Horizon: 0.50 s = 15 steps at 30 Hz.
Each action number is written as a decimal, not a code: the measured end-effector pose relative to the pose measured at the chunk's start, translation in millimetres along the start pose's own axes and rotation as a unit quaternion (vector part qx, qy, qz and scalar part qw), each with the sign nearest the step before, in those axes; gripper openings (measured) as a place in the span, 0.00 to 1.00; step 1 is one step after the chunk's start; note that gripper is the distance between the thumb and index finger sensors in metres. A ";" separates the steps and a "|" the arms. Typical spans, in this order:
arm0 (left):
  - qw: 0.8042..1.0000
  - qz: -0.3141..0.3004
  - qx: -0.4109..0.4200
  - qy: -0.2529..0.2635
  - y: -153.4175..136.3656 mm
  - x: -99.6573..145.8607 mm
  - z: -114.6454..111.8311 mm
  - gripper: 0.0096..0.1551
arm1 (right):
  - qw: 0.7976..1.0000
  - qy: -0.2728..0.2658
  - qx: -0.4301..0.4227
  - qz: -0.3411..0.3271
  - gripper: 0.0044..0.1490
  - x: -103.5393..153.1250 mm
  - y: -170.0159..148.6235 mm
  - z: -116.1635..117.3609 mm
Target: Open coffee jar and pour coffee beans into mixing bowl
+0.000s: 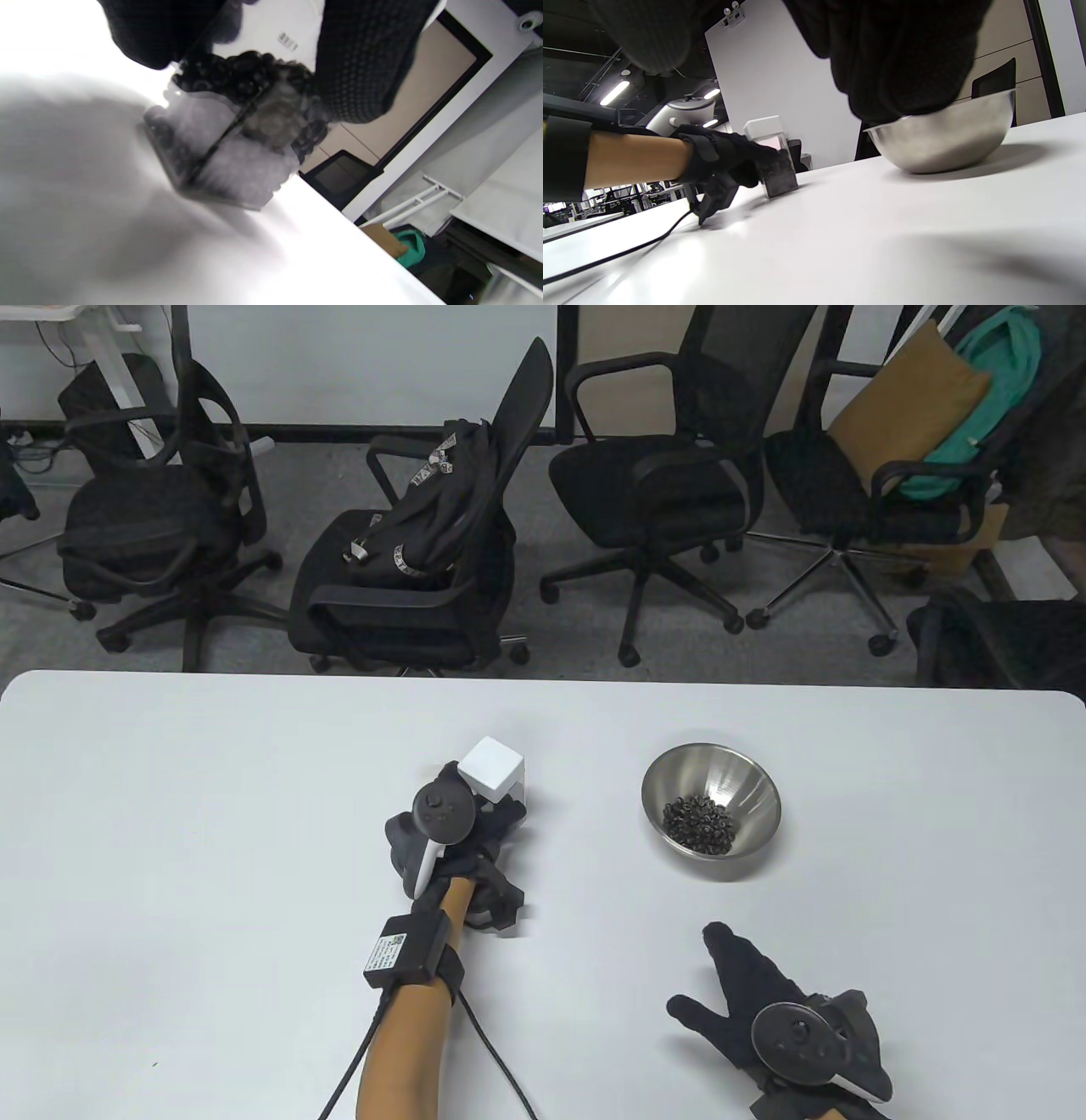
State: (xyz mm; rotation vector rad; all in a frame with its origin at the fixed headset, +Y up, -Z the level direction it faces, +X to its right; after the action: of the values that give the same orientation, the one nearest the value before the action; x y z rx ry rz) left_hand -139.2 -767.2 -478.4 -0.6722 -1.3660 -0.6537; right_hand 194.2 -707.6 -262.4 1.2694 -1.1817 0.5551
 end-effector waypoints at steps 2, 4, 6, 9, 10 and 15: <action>1.000 0.002 -0.024 -0.015 -2.5 5.6 0.4 0.69 | 1.000 0.002 0.003 -0.003 0.58 0.0 0.7 0.9; 0.999 -0.003 -0.035 -0.025 -4.8 13.9 1.2 0.69 | 1.000 0.003 0.007 -0.006 0.58 0.0 1.6 1.3; 0.999 -0.010 -0.036 -0.026 -6.5 27.7 4.4 0.67 | 1.000 0.003 0.012 -0.008 0.57 0.0 2.2 1.1; 0.998 -0.039 -0.027 -0.037 -3.5 51.8 10.2 0.64 | 1.000 -0.001 0.023 -0.010 0.57 0.0 2.2 0.5; 0.998 -0.053 -0.023 -0.037 -0.6 59.6 12.4 0.63 | 1.000 -0.002 0.026 -0.010 0.57 -0.1 2.0 -0.1; 0.984 -0.167 -0.021 -0.058 30.1 113.3 18.7 0.55 | 0.999 -0.013 0.044 -0.010 0.56 -0.1 0.8 -3.5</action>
State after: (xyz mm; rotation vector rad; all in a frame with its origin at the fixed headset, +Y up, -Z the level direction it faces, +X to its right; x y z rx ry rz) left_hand -118.1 -736.8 -365.7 -0.5233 -1.5952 -0.9231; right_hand 194.8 -704.2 -261.7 1.3666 -1.1755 0.5824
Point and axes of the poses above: the tracker on the back of each hand, its own y axis roughly to the thumb side, its own x axis roughly from the fingertips to the wrist, z = x × y, the point moved 4 cm from there along -x, roughly from the wrist to the fingertips, and after that the axes turned 1 degree about -y, right-handed, at the moved point
